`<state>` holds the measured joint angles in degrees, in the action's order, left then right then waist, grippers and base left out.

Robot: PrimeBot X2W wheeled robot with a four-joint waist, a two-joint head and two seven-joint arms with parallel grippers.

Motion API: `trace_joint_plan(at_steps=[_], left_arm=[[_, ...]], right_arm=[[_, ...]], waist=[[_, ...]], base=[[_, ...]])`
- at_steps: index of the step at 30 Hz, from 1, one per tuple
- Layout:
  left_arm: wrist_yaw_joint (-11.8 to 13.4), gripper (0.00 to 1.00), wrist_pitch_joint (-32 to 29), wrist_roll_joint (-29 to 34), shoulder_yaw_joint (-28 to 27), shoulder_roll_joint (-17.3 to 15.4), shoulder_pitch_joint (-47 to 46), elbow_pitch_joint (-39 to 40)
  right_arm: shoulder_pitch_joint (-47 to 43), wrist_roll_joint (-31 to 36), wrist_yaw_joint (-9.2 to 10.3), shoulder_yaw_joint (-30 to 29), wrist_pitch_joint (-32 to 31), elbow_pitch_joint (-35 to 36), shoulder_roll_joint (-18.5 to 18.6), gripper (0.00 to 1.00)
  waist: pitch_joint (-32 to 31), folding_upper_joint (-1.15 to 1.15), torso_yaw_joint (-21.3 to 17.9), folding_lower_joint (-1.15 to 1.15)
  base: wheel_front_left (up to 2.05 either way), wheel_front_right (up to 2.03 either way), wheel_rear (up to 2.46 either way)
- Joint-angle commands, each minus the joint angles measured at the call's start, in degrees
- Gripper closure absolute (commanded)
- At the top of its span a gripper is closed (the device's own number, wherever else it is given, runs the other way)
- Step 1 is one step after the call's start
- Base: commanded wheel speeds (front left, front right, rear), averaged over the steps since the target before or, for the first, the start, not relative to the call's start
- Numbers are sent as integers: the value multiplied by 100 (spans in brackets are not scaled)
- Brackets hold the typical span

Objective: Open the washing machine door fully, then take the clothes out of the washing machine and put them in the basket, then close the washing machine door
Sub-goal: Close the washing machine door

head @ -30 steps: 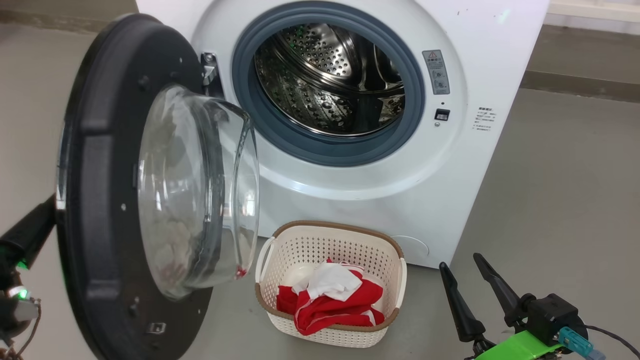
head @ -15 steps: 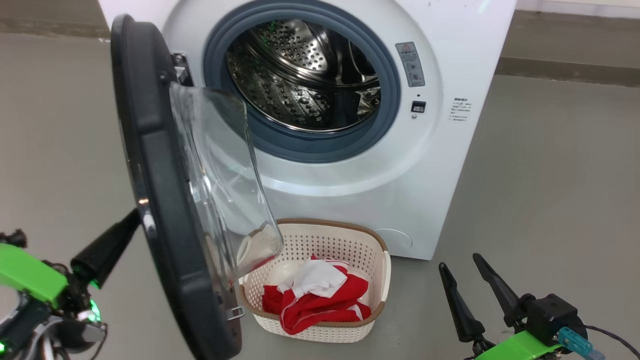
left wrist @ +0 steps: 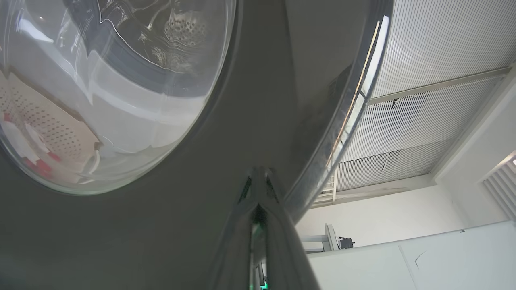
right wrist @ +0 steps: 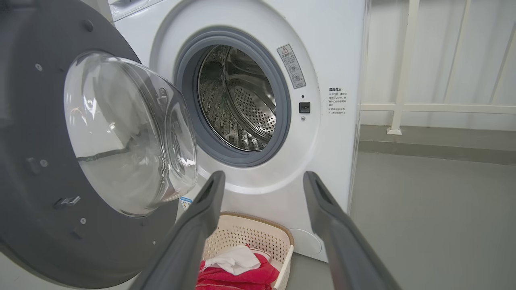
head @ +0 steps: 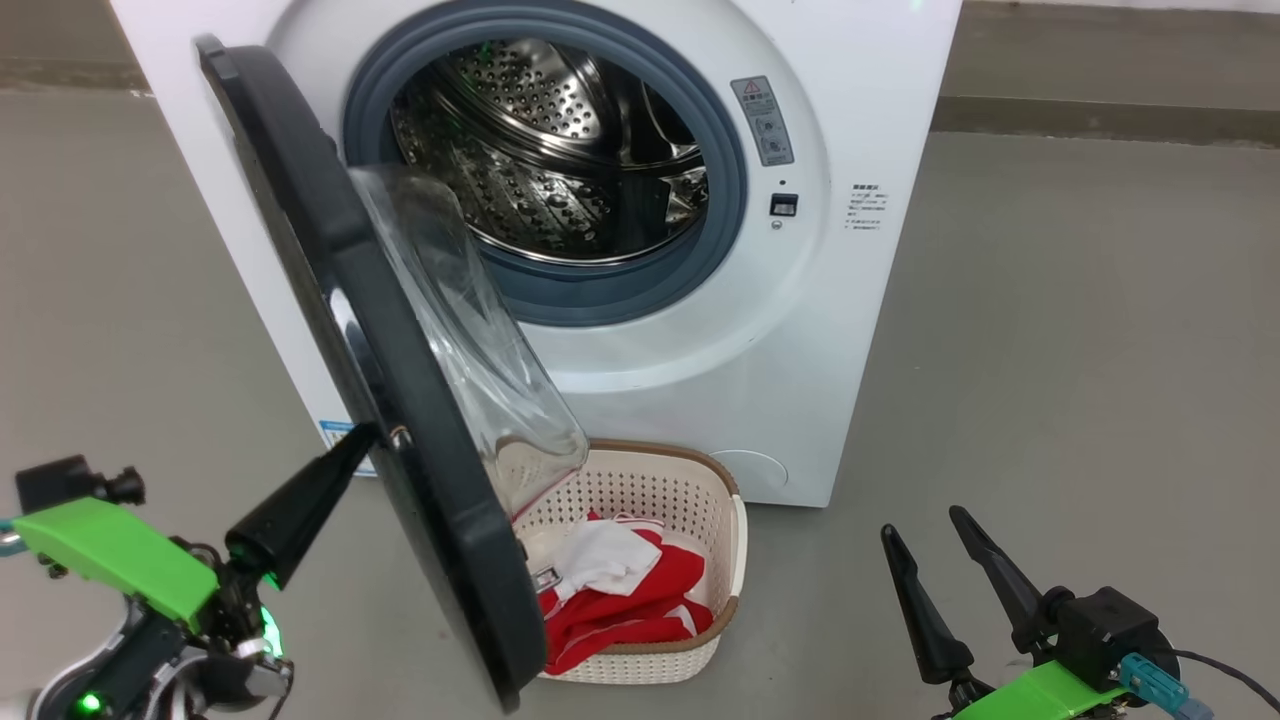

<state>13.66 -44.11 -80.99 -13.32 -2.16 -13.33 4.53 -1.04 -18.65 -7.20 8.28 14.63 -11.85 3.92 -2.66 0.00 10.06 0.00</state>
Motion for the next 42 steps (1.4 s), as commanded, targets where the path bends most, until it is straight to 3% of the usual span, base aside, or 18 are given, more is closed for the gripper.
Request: trace_joint_plan(at_steps=[1,20,21,22,23,26,30,34,36,42], left_arm=[[-3,100,57,-122,-40,-72,-39,211],[-48,100,440,-511,183,-72,108,240],[-83,92,493,-519,163,-72,118,256],[-132,14,567,-501,132,-72,136,281],[-167,0,657,-452,96,-72,165,298],[-310,0,1005,-184,-24,-93,275,335],[-683,0,1553,301,-162,-149,482,385],[-1496,0,2552,1782,-1,-535,830,383],[-1759,0,3142,2538,153,-616,986,303],[-2007,0,4752,4137,597,-715,1284,-79]], right_arm=[[217,-75,-29,129,37,134,75,0],[238,-73,-29,88,37,132,71,0],[237,-73,-29,85,37,132,70,0],[236,-74,-29,83,37,133,67,0],[237,-75,-29,84,37,132,64,0],[234,-70,-29,87,37,133,45,0],[231,-85,-29,86,37,121,32,0],[225,-90,-29,81,37,120,18,0],[219,-92,-29,80,37,124,10,0],[191,-100,-29,95,37,105,-3,0]], waist=[[8,0,-51,0],[38,0,-237,0],[36,0,-233,0],[34,0,-230,0],[30,0,-229,0],[16,0,-225,0],[-8,0,-221,0],[-26,0,-241,0],[-37,0,-248,0],[-86,0,-290,0]], base=[[0,0,0],[0,0,0],[0,0,0],[0,0,0],[0,0,0],[0,0,0],[0,0,0],[0,0,0],[0,0,0],[0,0,0]])
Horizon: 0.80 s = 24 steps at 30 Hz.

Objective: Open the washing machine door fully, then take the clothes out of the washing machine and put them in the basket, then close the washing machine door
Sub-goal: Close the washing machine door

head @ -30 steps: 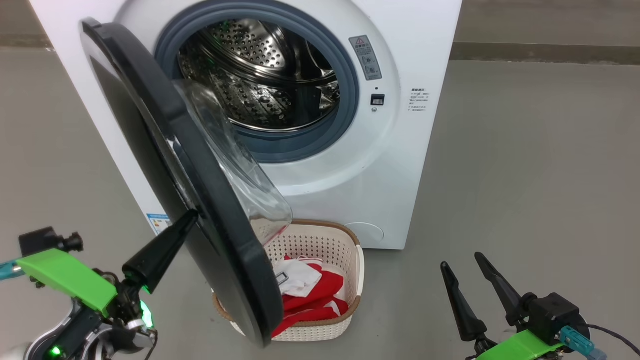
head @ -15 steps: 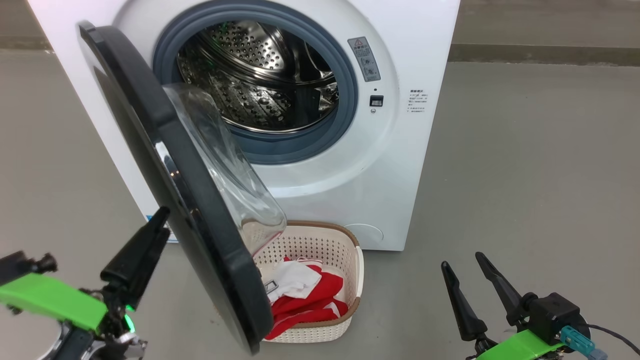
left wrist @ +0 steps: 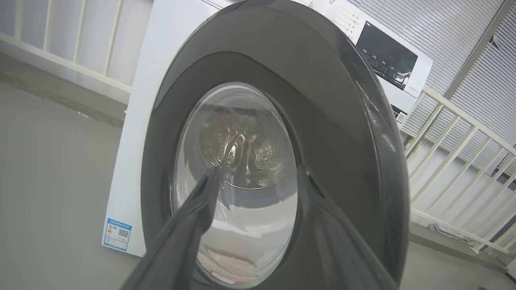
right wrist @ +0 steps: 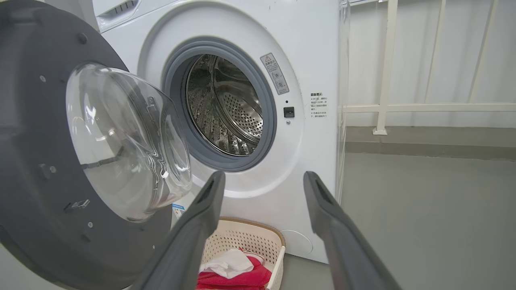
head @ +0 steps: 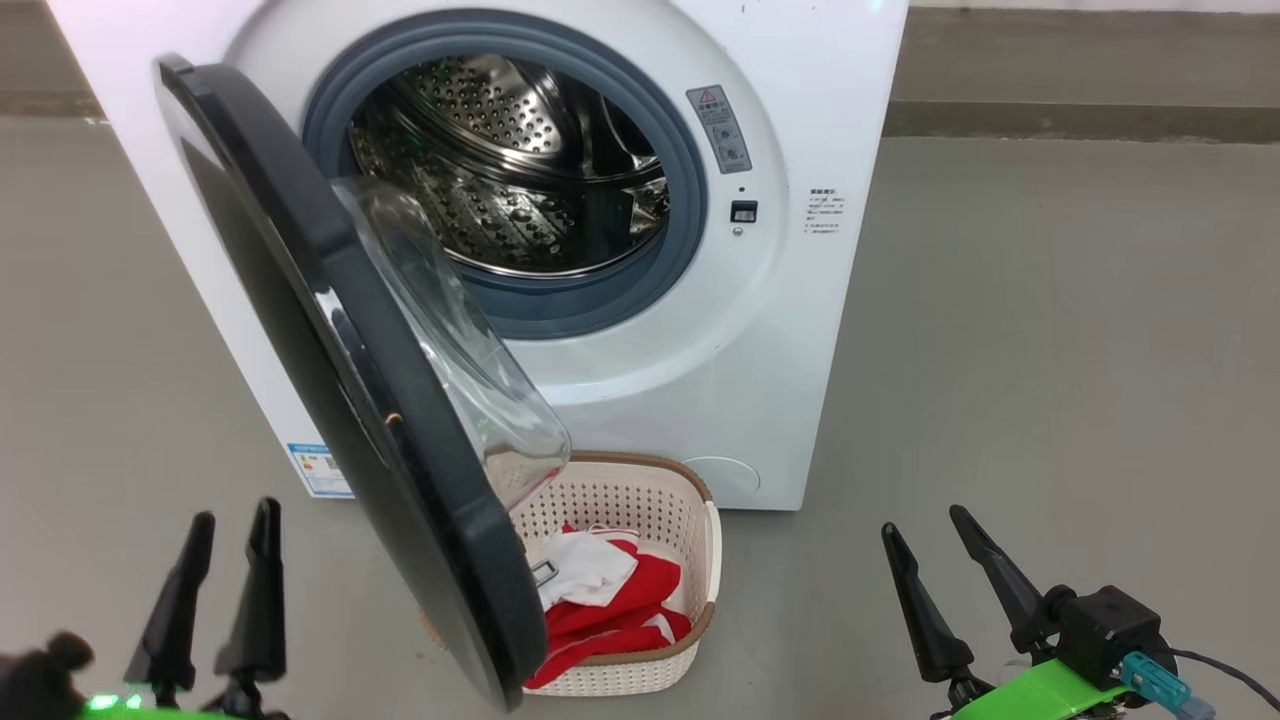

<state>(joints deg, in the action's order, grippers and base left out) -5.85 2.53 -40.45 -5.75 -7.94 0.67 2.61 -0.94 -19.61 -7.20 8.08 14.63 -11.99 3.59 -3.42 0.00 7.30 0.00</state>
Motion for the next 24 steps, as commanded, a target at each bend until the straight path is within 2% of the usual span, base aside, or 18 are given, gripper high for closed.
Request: trace_joint_plan(at_steps=[1,6,11,15,24], left_arm=[[-68,0,311,278,-98,-154,-75,34],[-57,0,1103,1244,94,-262,113,-344],[-45,0,1239,2085,207,-247,277,-543],[-25,0,1244,2716,42,-9,494,-434],[-42,0,1246,3119,-222,266,718,-502]], right_arm=[[180,-8,-29,118,37,117,29,0],[175,-18,-29,139,37,138,17,0],[157,-31,-29,142,37,159,7,0],[164,-38,-29,152,37,150,0,0],[160,-48,-29,144,37,161,-9,0]], waist=[[-18,0,-26,0],[-35,0,-109,0],[-25,0,-169,0],[-21,0,-219,0],[-8,0,-238,0]], base=[[0,0,0],[0,0,0],[0,0,0],[0,0,0],[0,0,0]])
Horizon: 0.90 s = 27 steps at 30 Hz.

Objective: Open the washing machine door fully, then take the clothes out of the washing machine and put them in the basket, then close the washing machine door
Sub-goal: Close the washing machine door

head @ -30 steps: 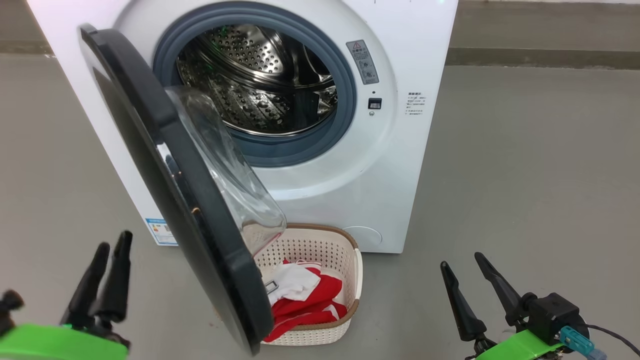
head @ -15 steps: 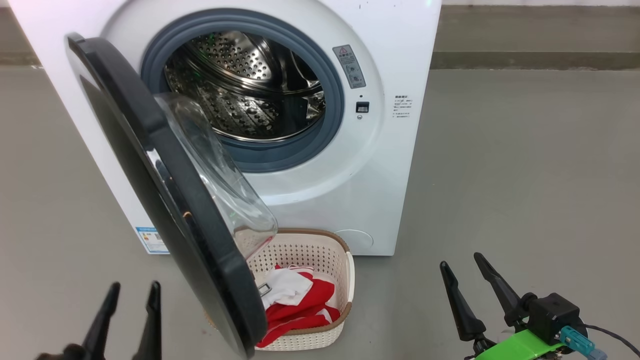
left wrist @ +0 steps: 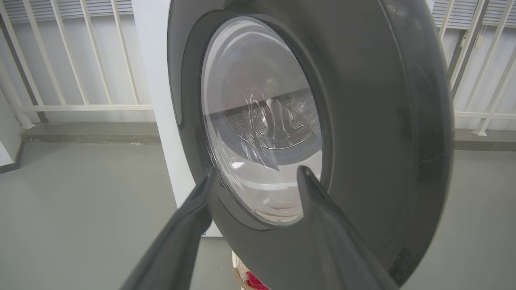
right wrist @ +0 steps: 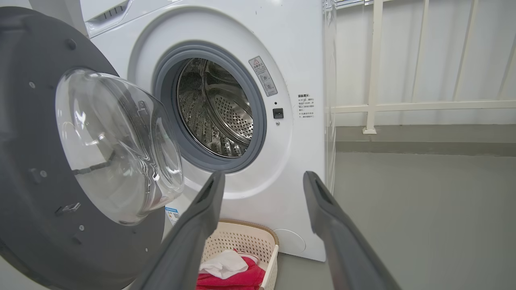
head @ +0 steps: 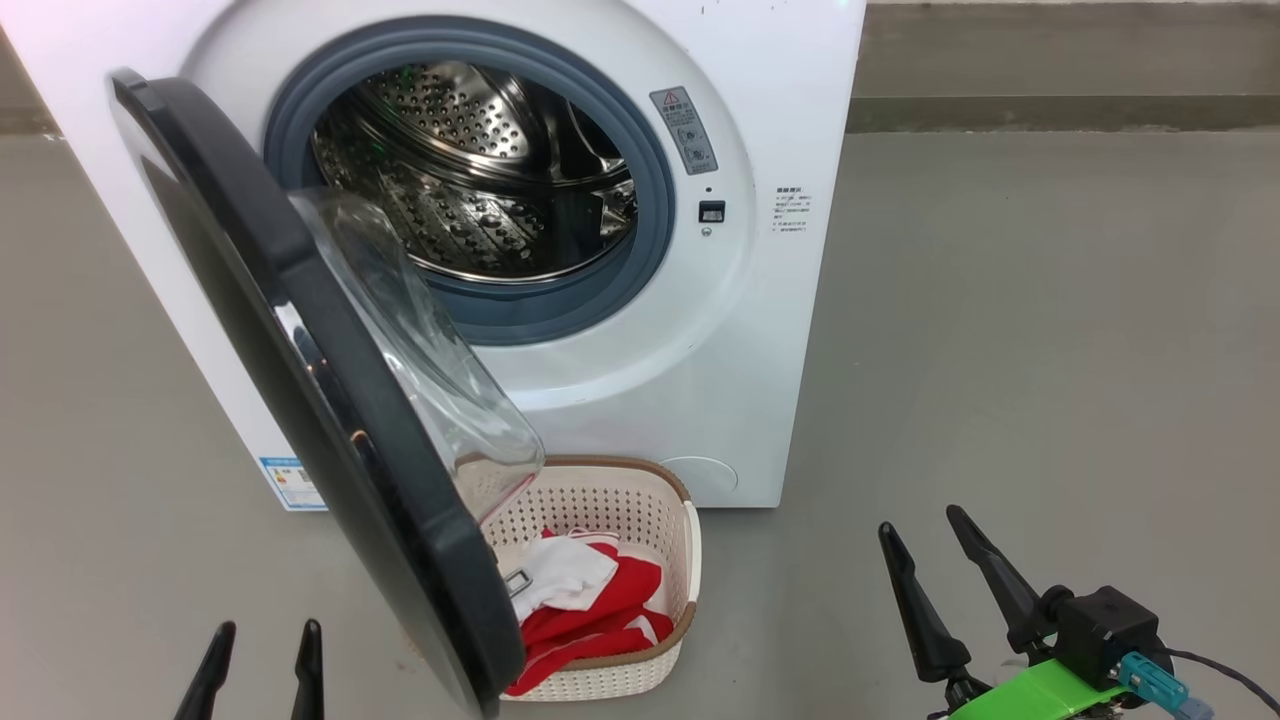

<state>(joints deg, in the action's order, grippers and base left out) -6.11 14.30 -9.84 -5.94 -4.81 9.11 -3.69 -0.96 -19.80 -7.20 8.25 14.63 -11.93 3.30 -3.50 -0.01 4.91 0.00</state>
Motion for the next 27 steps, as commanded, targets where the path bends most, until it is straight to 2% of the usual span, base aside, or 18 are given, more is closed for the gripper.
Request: trace_joint_plan(at_steps=[1,23,24,25,27], left_arm=[[-27,0,69,82,-223,-28,-118,128],[-129,0,70,292,-343,105,-109,-4],[-130,62,70,279,-331,108,-111,-52],[-131,100,70,261,-313,111,-117,-100],[-132,100,70,180,-295,118,-168,-152]], right_arm=[[160,-26,-29,124,37,160,20,0],[170,0,-29,125,37,155,4,0],[166,3,-29,122,37,158,3,0],[165,2,-29,121,37,160,3,0],[167,0,-29,110,37,161,5,0]], waist=[[6,1,2,0],[7,1,0,0],[10,1,-2,0],[14,1,-2,0],[21,1,4,0]], base=[[0,0,0],[0,0,0],[0,0,0],[0,0,0],[0,0,0]])
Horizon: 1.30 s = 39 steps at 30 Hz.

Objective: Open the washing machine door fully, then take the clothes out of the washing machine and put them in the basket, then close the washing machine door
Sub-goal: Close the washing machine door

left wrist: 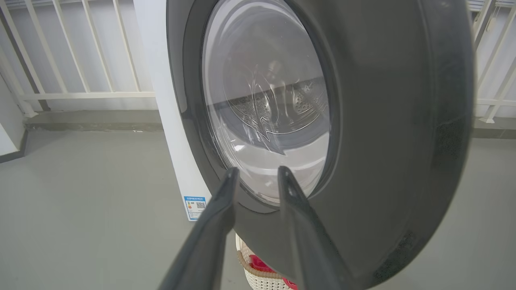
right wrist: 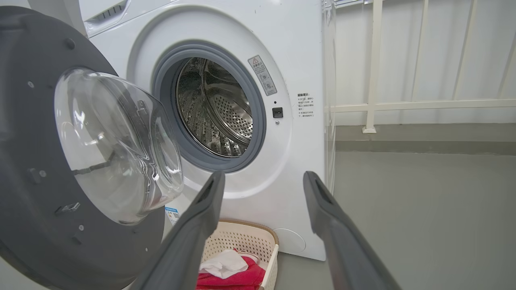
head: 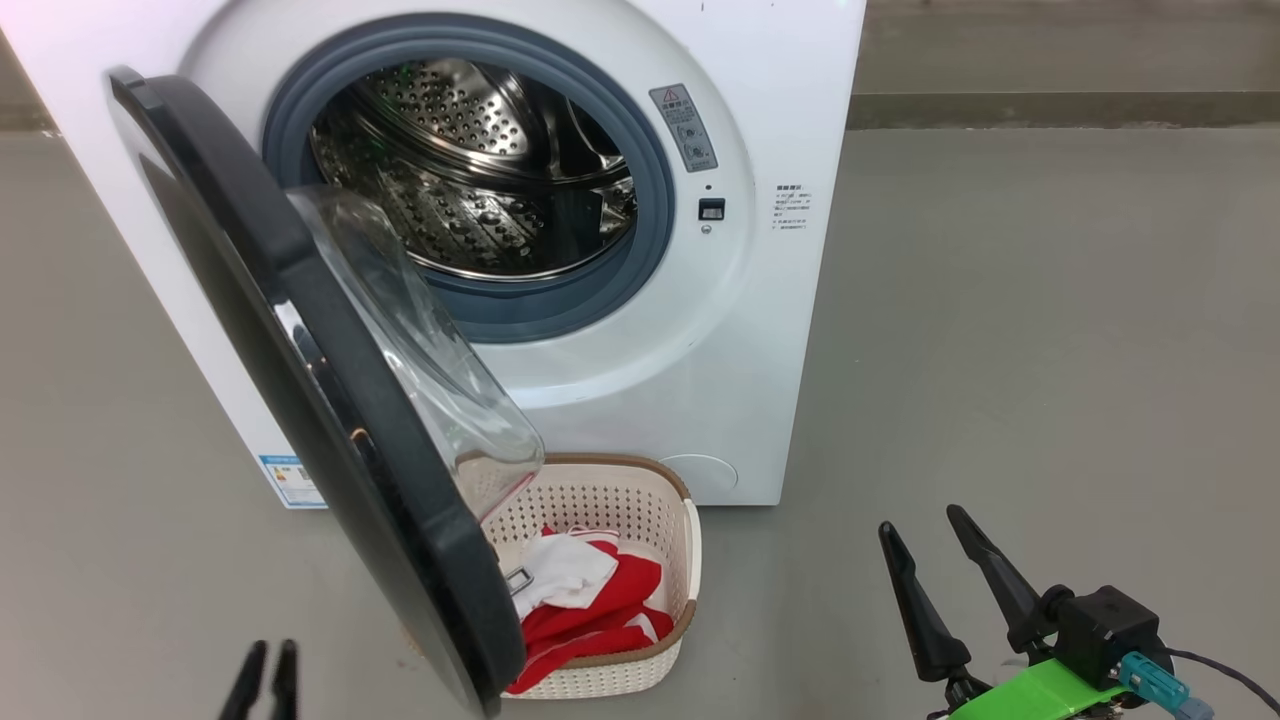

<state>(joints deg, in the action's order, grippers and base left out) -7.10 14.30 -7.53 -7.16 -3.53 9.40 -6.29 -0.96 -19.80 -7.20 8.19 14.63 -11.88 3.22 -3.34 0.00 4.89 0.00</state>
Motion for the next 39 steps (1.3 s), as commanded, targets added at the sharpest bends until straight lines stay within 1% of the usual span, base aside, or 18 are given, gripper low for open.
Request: trace_joint_plan(at_steps=[1,5,8,11,12,14,16,17,19,22,24,27,30,32,36,39], left_arm=[[-34,100,70,-113,-180,-4,-239,103],[-36,100,70,-527,-272,22,-483,100],[-36,100,60,-989,-373,35,-744,49],[-37,100,-165,-1550,-476,42,-1047,98],[-37,100,-165,-1550,-476,42,-1047,98],[-28,100,-449,-2091,-595,49,-1249,191],[45,100,-775,-2629,-707,55,-1420,316],[112,100,-935,-2941,-770,58,-1499,405],[320,100,-1282,-3795,-840,61,-1628,587],[787,100,-1748,-5444,-813,63,-1715,938],[1156,100,-2017,-6525,-751,64,-1684,1248],[1684,100,-2315,-7648,-650,64,-1551,1710],[2054,100,-2484,-8209,-560,64,-1448,2074],[2188,100,-2569,-8367,-510,65,-1403,2241],[2326,100,-2652,-8431,-398,65,-1358,2369],[2340,100,-2651,-8401,-340,63,-1359,2359]], right_arm=[[168,0,-29,107,37,157,12,0],[163,13,-29,82,37,162,12,0],[158,10,-29,74,37,164,16,0],[159,15,-29,77,37,167,17,0],[159,15,-29,77,37,167,17,0],[160,17,-29,86,37,170,16,0],[166,14,-29,89,37,167,20,0],[169,11,-29,85,37,165,24,0],[169,6,-29,79,37,161,32,0],[165,-7,-29,75,37,149,44,0],[159,-9,-29,58,37,148,47,0],[148,0,-29,48,37,160,47,0],[159,3,-29,47,37,164,53,0],[175,1,-29,55,37,167,56,0],[222,-2,-29,89,37,165,60,0],[241,4,-29,99,37,167,63,0]], waist=[[10,0,10,0],[16,0,35,0],[18,0,54,0],[18,0,64,0],[18,0,64,0],[24,0,59,0],[31,0,48,0],[34,0,42,0],[40,0,24,0],[47,0,-12,0],[52,0,-33,0],[69,0,-59,0],[96,0,-90,0],[118,0,-117,0],[182,0,-200,0],[234,0,-287,0]], base=[[0,0,0],[0,0,0],[0,0,0],[0,0,0],[0,0,0],[0,0,0],[0,0,0],[0,0,0],[0,0,0],[0,0,0],[0,0,0],[0,0,0],[0,0,0],[0,0,0],[0,0,0],[0,0,0]])
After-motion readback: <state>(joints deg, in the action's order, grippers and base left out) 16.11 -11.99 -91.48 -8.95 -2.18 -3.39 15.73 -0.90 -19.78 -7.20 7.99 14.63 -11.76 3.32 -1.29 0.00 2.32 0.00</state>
